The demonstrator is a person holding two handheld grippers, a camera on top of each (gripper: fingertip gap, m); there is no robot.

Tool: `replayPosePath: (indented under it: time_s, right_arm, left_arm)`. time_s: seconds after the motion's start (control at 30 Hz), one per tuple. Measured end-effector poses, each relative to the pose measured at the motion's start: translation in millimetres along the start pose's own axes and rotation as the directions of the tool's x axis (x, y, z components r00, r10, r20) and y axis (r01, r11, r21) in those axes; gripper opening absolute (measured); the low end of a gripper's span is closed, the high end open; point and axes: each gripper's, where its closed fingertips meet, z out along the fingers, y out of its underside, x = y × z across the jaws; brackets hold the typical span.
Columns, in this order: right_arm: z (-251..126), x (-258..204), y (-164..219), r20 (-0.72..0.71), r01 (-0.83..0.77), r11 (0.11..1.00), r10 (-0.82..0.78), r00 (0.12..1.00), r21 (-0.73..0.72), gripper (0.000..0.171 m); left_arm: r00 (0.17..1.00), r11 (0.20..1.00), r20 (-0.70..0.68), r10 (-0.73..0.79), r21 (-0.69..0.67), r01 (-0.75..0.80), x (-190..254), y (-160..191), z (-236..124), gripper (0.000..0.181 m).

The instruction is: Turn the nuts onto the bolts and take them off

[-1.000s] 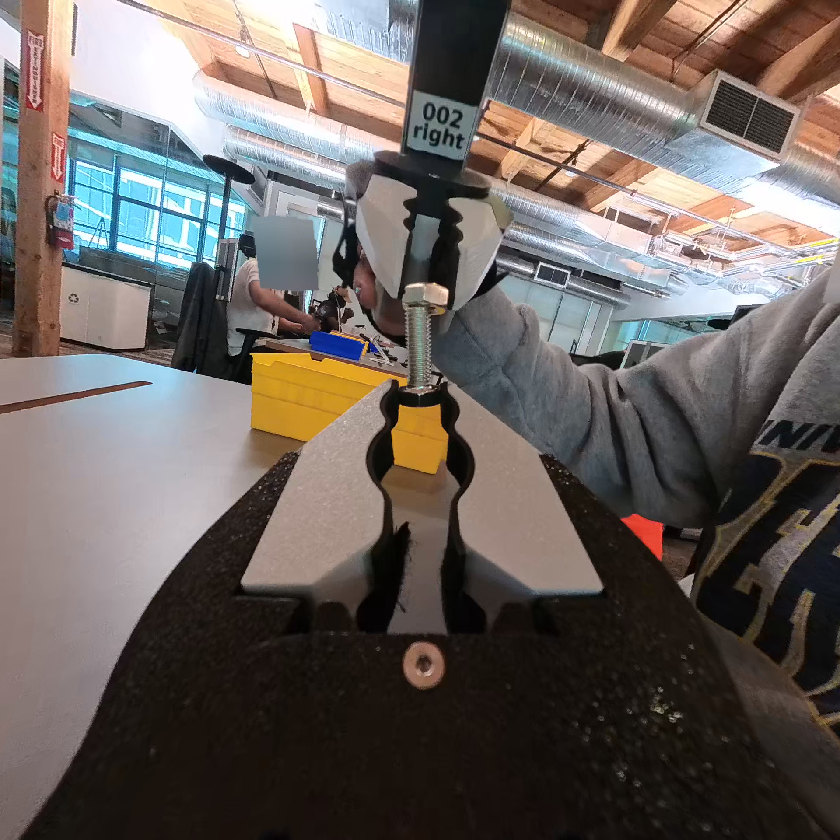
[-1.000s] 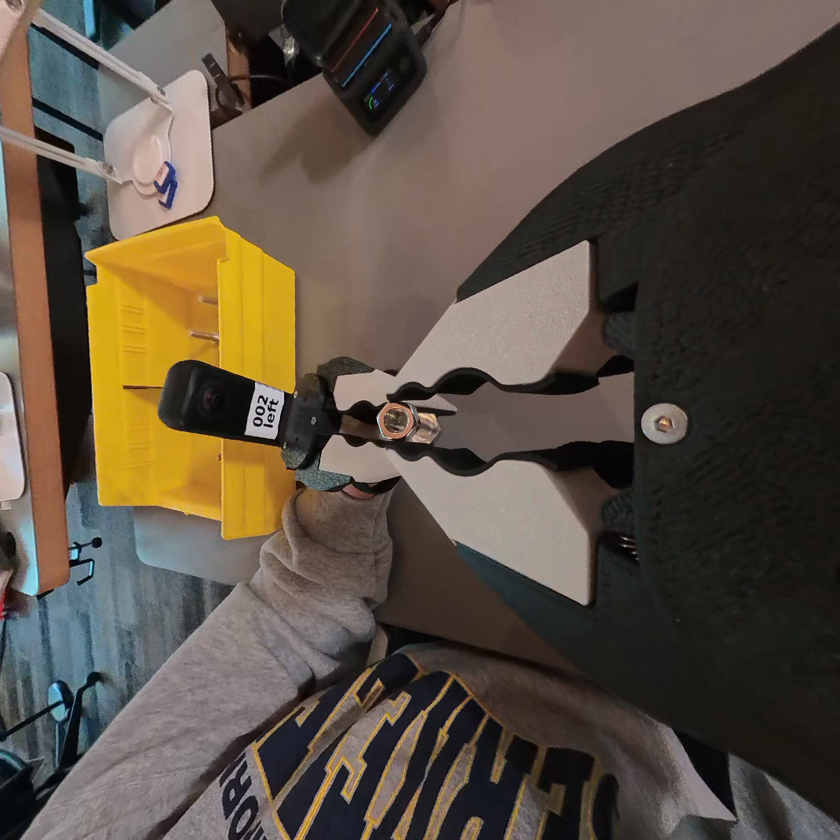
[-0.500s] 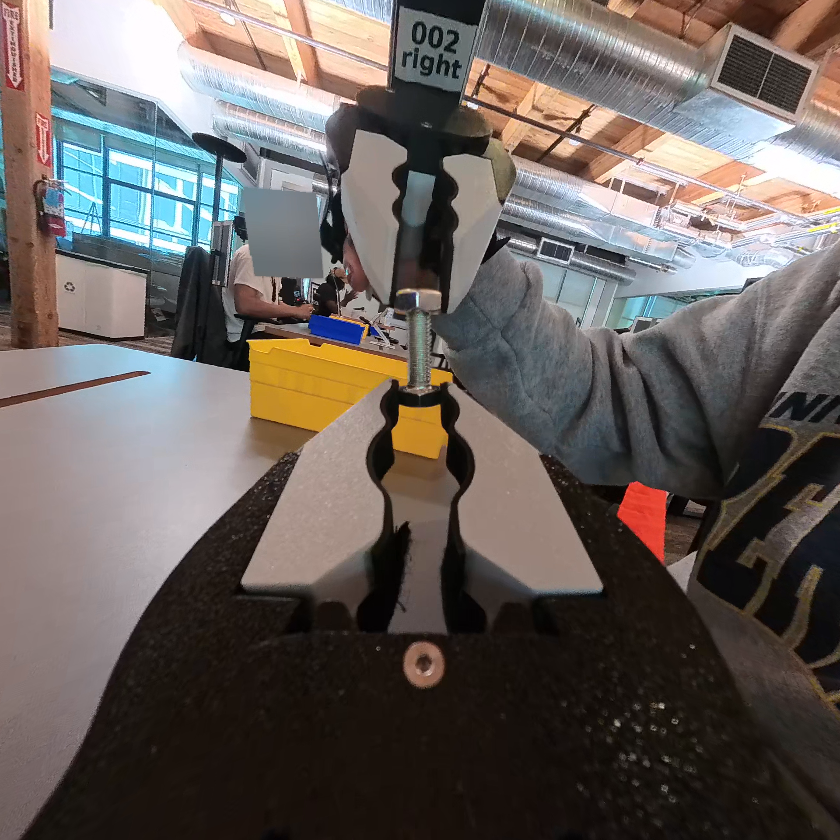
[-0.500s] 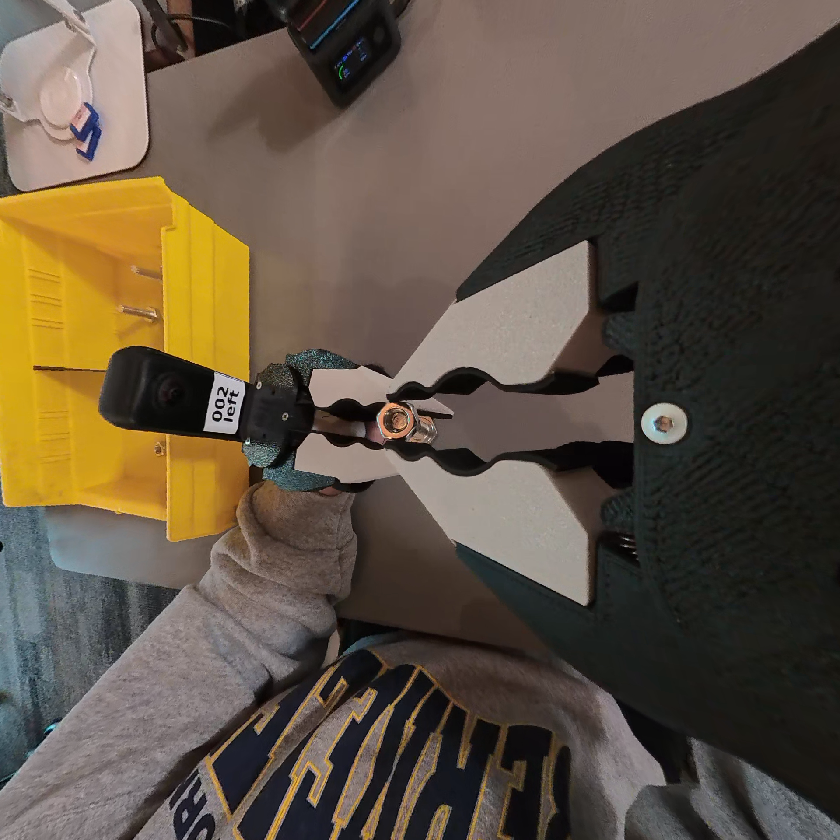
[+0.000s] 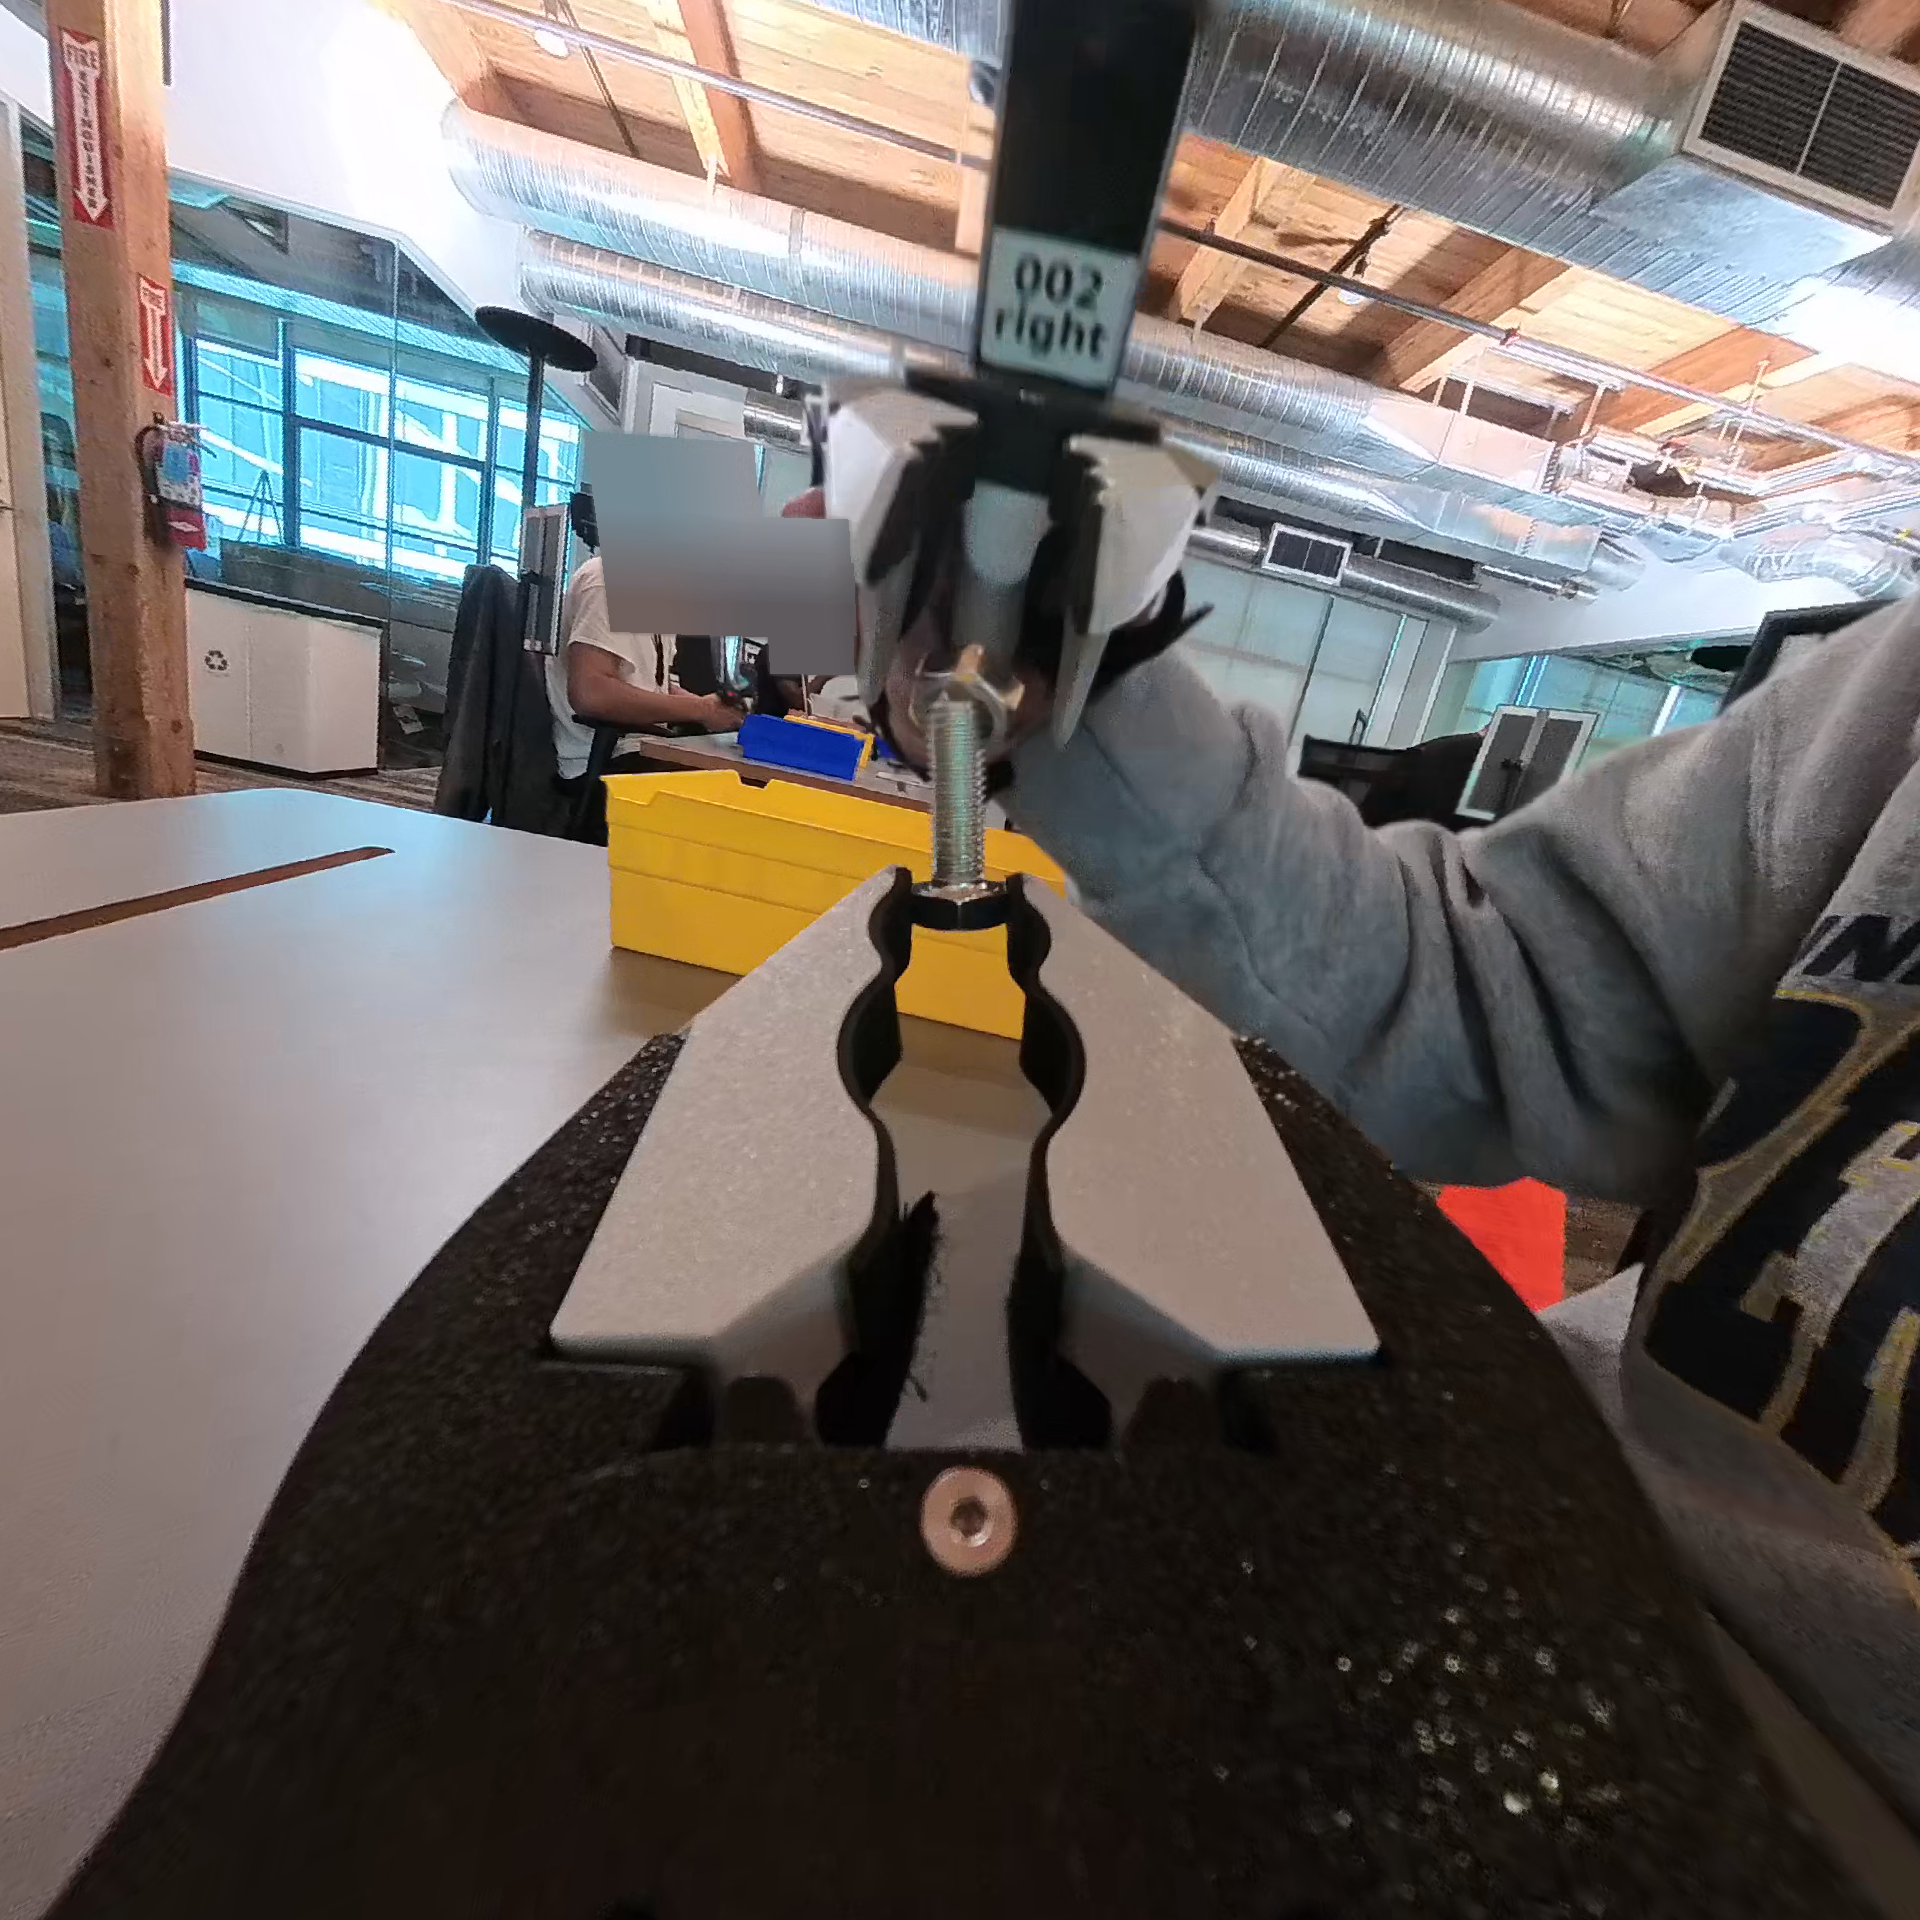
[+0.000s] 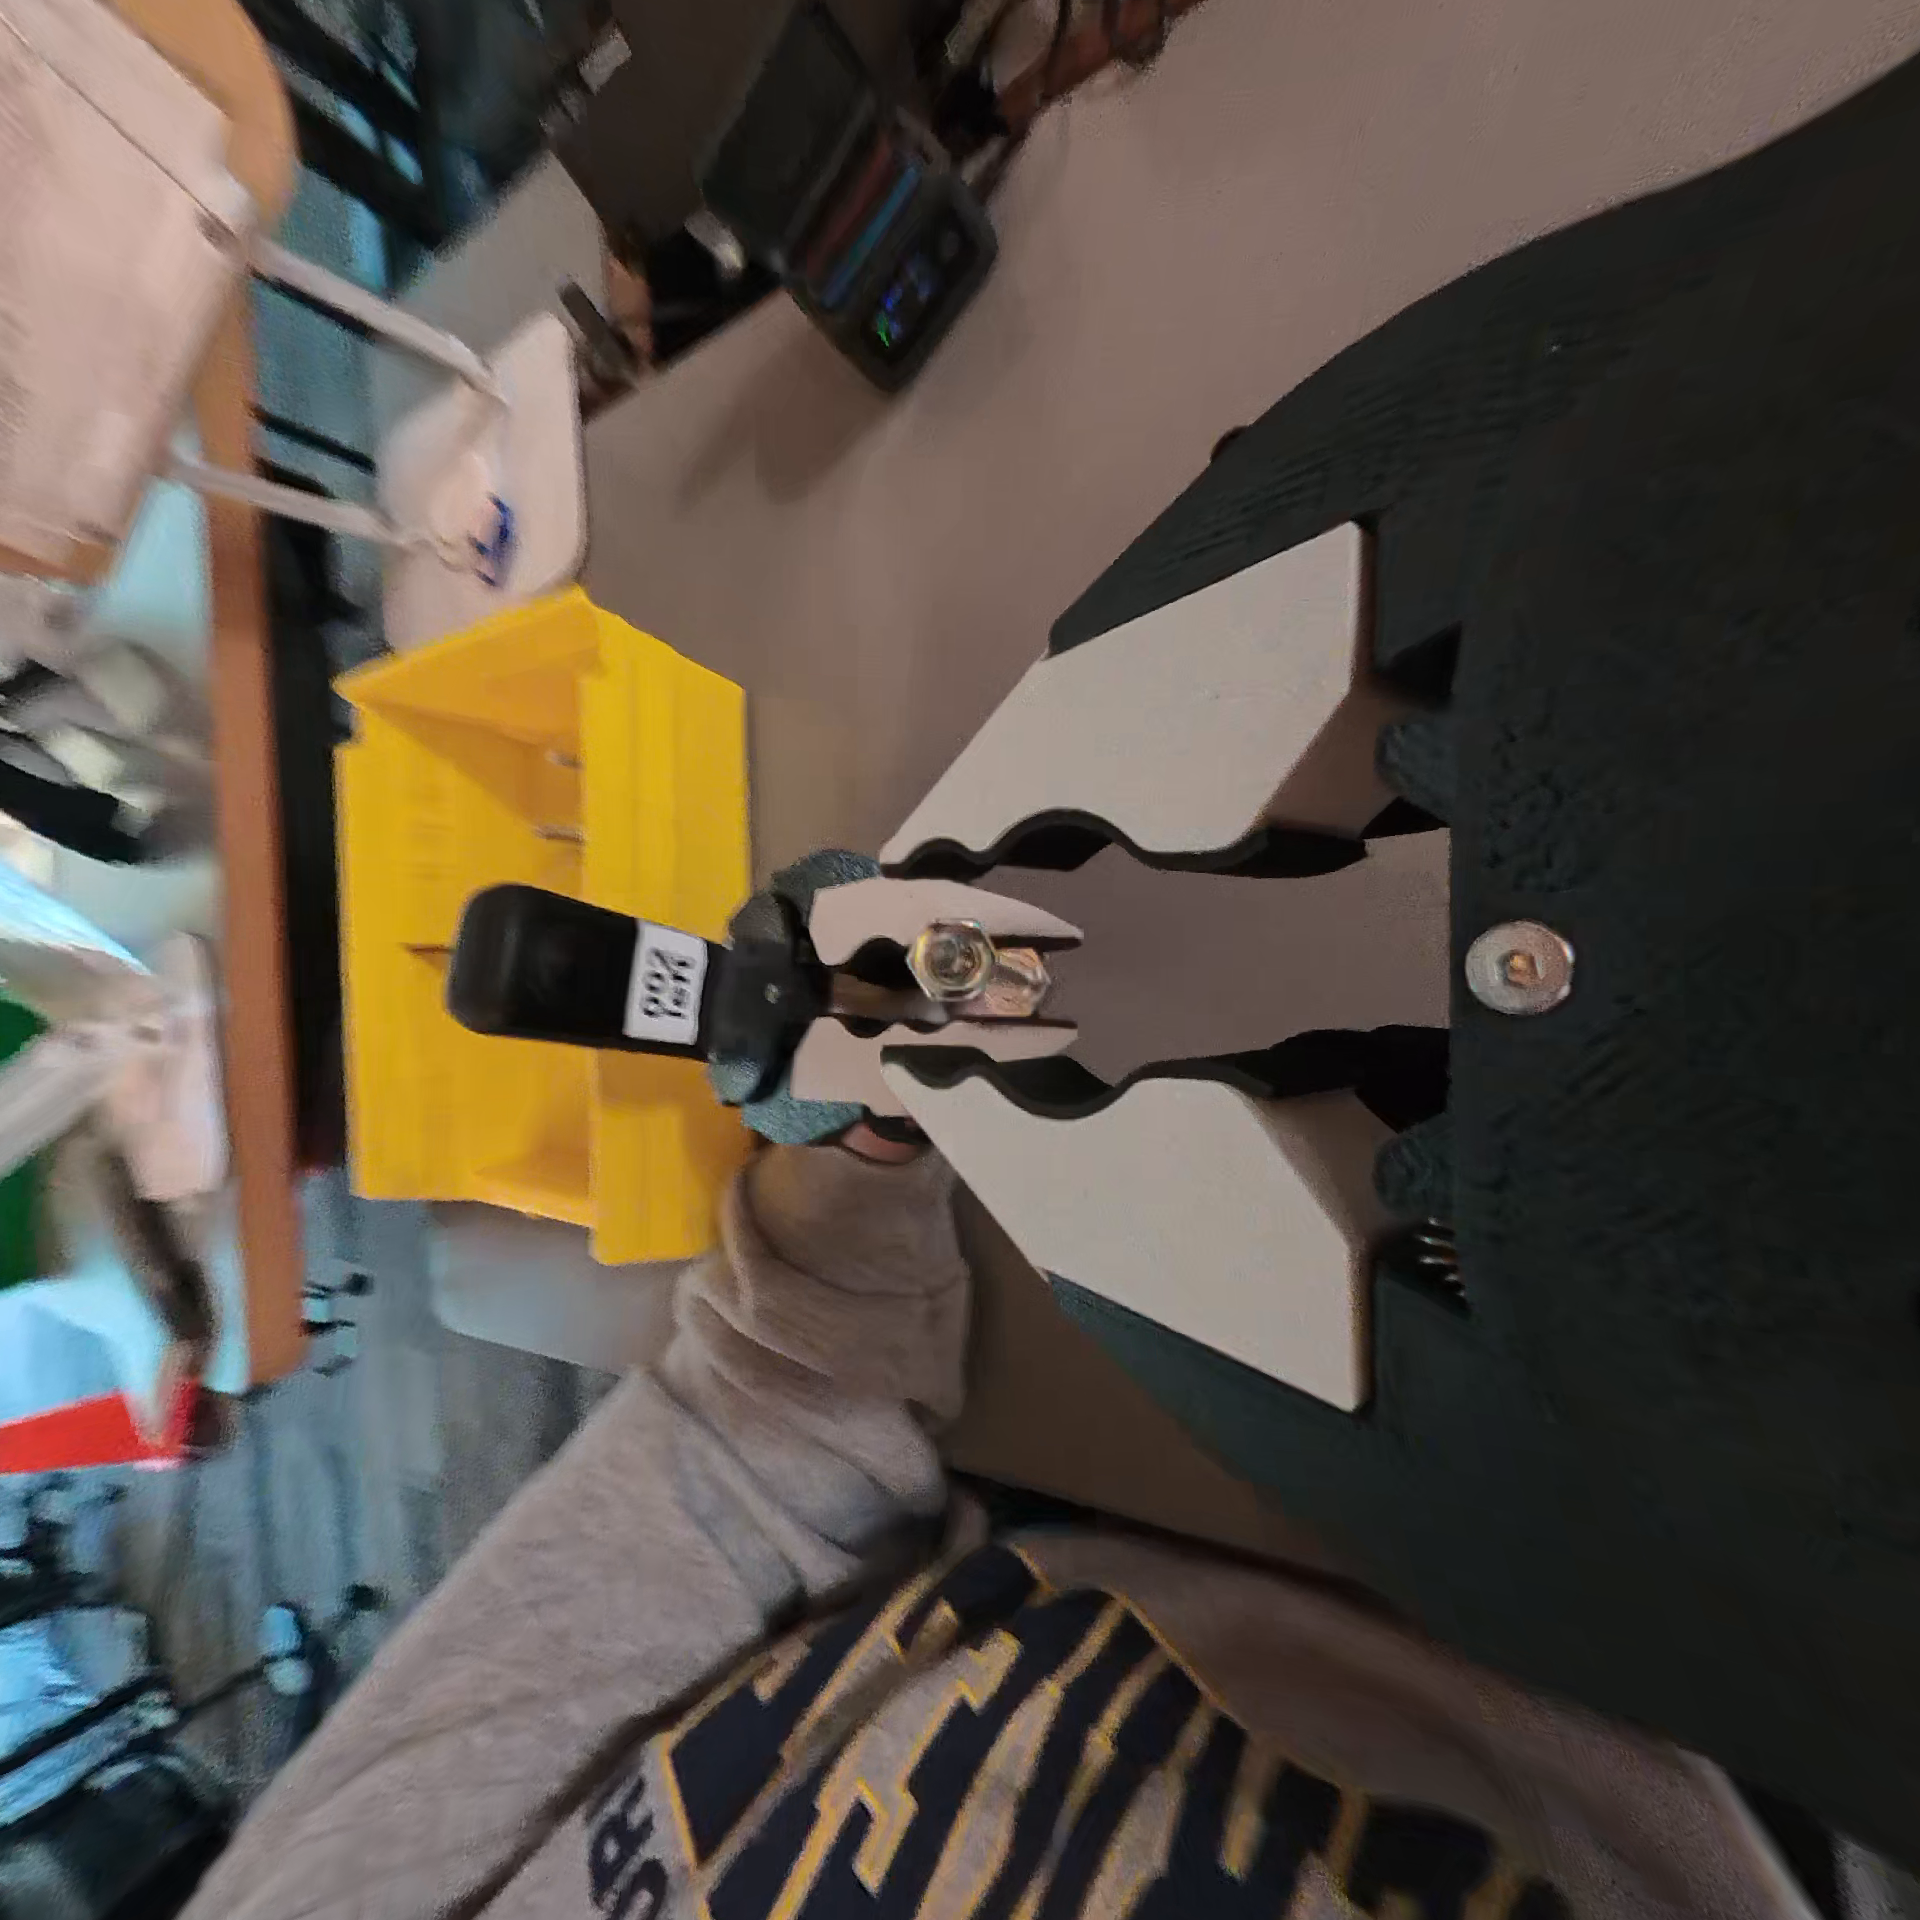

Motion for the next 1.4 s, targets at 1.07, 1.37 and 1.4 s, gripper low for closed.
replayPosePath:
  time_s: [1.07, 1.37, 1.4]
  right_arm:
    - [17, 86, 84, -0.918, 0.298, 0.955, -0.108, 0.383, 0.012, 0.005]
    - [19, -15, 112, -0.492, -0.037, 0.993, 0.089, 0.866, 0.115, 0.024]
    - [18, -32, 119, -0.437, -0.066, 0.993, 0.101, 0.894, 0.096, 0.024]
  left_arm:
    - [0.795, 0.965, 0.548, 0.262, -0.13, -0.228, -65, -10, -40, 0.015]
    - [0.797, 0.966, 0.547, 0.257, -0.137, -0.218, -66, -9, -42, 0.015]
    - [0.799, 0.967, 0.545, 0.254, -0.136, -0.214, -66, -9, -41, 0.015]
